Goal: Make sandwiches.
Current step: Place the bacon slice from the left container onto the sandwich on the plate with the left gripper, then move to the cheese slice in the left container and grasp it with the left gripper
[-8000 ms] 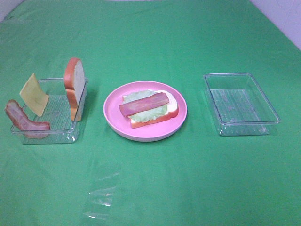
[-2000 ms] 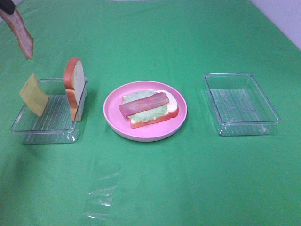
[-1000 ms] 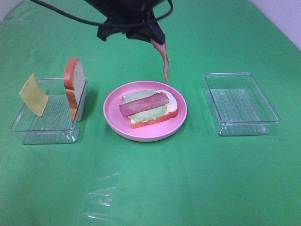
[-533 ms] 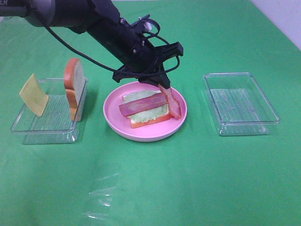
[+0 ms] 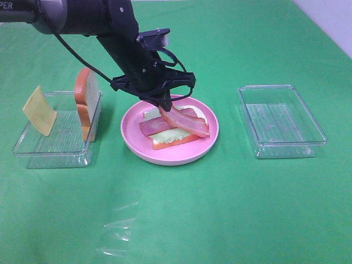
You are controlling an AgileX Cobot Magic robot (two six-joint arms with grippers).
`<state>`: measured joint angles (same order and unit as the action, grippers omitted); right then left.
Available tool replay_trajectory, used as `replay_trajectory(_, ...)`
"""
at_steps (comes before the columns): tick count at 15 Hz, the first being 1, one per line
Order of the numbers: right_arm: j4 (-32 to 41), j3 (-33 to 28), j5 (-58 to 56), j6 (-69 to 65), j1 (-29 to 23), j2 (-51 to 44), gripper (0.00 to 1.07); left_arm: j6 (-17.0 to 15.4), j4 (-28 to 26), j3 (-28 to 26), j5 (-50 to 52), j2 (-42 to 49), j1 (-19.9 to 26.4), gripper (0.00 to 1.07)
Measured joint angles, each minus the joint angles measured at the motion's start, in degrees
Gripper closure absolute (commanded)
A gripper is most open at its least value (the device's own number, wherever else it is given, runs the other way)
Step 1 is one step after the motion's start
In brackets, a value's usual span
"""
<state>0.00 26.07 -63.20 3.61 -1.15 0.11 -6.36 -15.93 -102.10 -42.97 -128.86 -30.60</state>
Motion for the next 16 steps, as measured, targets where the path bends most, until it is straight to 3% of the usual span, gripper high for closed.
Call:
replay_trajectory(3, 0.00, 0.00, 0.00, 0.00, 0.00, 0.00, 0.10, -3.95, 7.79, 0.00, -0.34, 0.00, 0.00, 1.07)
replay_trajectory(8, 0.00, 0.00, 0.00, 0.00, 0.00, 0.00, 0.10, -4.47, 8.25, 0.00, -0.34, 0.00, 0.00, 1.06)
replay_trajectory(9, 0.00, 0.00, 0.00, 0.00, 0.00, 0.00, 0.10, -4.47, 8.25, 0.00, -0.34, 0.00, 0.00, 1.01)
replay_trajectory(10, 0.00, 0.00, 0.00, 0.00, 0.00, 0.00, 0.10, -4.47, 8.25, 0.00, -0.34, 0.00, 0.00, 0.89)
replay_trajectory(11, 0.00, 0.00, 0.00, 0.00, 0.00, 0.00, 0.10, -4.47, 8.31, 0.00, -0.40, 0.00, 0.00, 0.68)
replay_trajectory(13, 0.00, 0.00, 0.00, 0.00, 0.00, 0.00, 0.10, -4.47, 8.42, 0.00, -0.40, 0.00, 0.00, 0.16)
replay_trajectory(14, 0.00, 0.00, 0.00, 0.00, 0.00, 0.00, 0.10, -4.47, 8.42, 0.00, -0.40, 0.00, 0.00, 0.05)
replay_trajectory(16, 0.00, 0.00, 0.00, 0.00, 0.00, 0.00, 0.10, -4.47, 8.42, 0.00, -0.40, 0.00, 0.00, 0.05)
